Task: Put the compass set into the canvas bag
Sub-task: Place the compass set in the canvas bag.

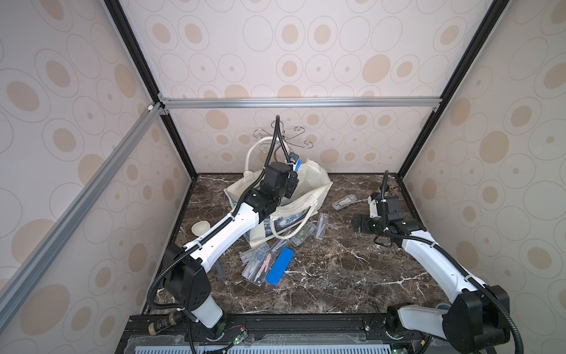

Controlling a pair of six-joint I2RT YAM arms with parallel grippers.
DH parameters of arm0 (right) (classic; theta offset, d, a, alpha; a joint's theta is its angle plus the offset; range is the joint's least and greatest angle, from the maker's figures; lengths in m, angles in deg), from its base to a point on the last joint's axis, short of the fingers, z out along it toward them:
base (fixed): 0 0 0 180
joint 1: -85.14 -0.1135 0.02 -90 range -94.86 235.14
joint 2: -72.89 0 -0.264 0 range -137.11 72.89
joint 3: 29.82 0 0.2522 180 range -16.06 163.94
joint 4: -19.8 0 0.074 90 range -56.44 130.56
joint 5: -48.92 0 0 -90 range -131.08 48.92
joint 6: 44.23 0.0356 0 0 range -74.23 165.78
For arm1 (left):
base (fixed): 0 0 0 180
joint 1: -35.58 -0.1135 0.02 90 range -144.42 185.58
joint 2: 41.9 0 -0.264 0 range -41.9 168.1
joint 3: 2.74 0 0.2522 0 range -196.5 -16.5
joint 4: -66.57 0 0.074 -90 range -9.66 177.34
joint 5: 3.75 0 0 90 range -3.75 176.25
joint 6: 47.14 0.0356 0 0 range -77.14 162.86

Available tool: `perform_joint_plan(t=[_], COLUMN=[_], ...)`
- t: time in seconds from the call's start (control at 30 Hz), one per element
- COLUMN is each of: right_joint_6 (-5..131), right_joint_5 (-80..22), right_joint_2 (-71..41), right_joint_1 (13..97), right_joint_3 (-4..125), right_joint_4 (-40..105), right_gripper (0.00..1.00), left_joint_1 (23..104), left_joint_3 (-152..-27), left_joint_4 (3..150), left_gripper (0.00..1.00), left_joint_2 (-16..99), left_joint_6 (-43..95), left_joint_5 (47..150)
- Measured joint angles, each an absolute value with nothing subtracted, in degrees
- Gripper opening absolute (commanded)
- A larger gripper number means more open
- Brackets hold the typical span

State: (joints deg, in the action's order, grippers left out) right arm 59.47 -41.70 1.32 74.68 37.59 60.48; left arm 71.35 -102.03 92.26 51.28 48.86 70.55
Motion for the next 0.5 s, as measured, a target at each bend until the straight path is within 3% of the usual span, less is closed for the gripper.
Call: perform_joint_plan(t=[0.33,0.5], right_joint_6=[59.7,59.9], right_joint_5=[-41.1,-40.9], right_joint_2=[0.7,0.7], right_joint_1=[74.7,74.8], right_joint_3=[37.6,37.6], right_joint_4=[60.5,60.5], right_gripper=[1.0,1.0], left_joint_1=[71.3,71.2], left_joint_3=[-96.7,-96.8], left_joint_4=[92.9,93.1], left_gripper=[0.58,0.65], left_joint_2=[57.5,59.8], left_joint_6=[53.5,54.1], left_joint_5=[66.5,64.2])
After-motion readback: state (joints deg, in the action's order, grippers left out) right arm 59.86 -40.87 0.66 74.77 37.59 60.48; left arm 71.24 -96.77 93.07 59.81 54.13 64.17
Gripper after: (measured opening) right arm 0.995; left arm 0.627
